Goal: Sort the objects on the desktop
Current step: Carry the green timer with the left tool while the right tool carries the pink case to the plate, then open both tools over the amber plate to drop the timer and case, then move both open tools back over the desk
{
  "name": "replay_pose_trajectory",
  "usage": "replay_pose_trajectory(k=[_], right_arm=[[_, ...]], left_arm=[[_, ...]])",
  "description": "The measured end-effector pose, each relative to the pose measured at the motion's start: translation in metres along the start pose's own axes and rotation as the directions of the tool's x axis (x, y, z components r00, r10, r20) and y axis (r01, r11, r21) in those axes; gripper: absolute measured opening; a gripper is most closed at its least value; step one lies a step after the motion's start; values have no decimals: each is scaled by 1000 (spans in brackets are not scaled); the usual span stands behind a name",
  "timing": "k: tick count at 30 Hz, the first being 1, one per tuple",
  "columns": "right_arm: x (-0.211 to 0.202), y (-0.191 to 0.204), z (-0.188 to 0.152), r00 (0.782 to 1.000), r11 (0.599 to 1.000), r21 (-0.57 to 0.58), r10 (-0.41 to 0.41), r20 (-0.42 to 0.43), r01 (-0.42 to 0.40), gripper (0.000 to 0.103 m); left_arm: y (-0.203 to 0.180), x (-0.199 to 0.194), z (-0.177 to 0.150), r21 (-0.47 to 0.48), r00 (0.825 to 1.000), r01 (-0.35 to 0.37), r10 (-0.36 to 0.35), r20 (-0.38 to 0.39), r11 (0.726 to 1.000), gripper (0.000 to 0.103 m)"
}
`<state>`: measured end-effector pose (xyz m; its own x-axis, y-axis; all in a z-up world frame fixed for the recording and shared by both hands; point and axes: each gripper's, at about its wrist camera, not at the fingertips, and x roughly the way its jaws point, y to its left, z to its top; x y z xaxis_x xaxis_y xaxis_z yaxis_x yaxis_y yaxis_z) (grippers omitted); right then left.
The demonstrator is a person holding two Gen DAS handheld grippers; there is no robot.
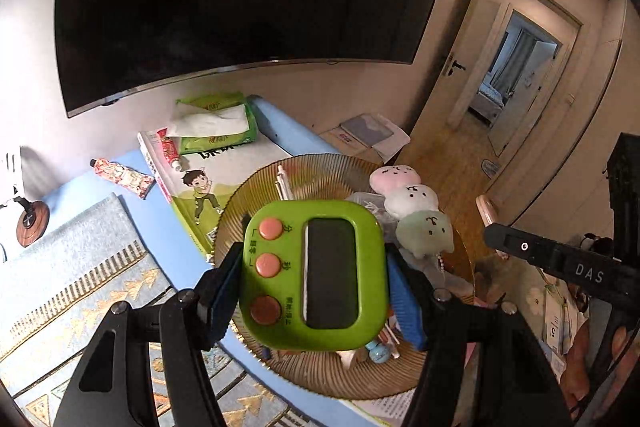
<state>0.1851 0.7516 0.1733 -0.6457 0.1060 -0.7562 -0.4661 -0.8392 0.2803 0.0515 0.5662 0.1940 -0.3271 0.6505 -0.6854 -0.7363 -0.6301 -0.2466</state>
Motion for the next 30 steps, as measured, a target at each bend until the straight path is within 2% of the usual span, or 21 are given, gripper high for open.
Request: replay_pose_trajectory(k=[14,16,18,19,20,22,25,30], right_arm=[[48,-32,11,996,1000,12,-7,-89,8,35],[57,-32,10,993,1000,6,8,-119,-7,35],[61,-32,9,990,1000,5,-8,-143,9,35],[61,-32,8,988,1000,12,-19,-151,21,40],[61,-33,6,988,999,21,-25,-155,29,48],[53,-34,2,990,999,35,-31,-136,36,54],[38,-25,-3,996,999,27,-31,-79,33,56],[11,19,-13,1000,999,-37,8,17,-8,65]], left_arm=[[-3,43,-2,-28,997,-24,21,-80,999,64],[-1,47,-2,-39,993,-44,39,-108,998,67],[2,41,-5,-54,994,-38,33,-101,998,71],[4,38,-6,-61,995,-33,28,-93,998,74],[6,33,-8,-65,996,-31,25,-86,997,75],[10,24,-12,-68,996,-33,28,-81,997,76],[20,6,-21,-83,996,-43,36,-78,996,76],[54,-30,-47,-136,993,-91,79,-91,986,76]])
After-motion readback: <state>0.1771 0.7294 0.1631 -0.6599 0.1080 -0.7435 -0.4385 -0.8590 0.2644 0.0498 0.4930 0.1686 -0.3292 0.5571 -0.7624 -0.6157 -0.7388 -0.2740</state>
